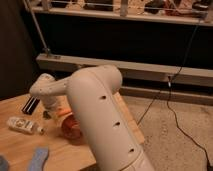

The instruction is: Place the pepper in the ceramic bowl

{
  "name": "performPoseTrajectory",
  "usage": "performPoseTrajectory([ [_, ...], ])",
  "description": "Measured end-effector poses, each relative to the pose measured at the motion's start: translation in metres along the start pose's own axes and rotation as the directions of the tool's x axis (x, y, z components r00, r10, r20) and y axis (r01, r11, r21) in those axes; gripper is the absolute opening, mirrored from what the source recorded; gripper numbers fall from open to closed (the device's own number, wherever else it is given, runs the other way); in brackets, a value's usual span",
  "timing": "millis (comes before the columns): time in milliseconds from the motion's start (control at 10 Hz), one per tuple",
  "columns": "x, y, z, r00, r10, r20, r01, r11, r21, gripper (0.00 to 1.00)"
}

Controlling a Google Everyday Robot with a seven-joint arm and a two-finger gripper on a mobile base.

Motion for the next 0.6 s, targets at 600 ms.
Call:
performPoseTrajectory([
  [600, 0.011, -0.009, -0.04, 1.0, 0.025, 0.014, -0.025, 1.0, 0.003, 0.0],
])
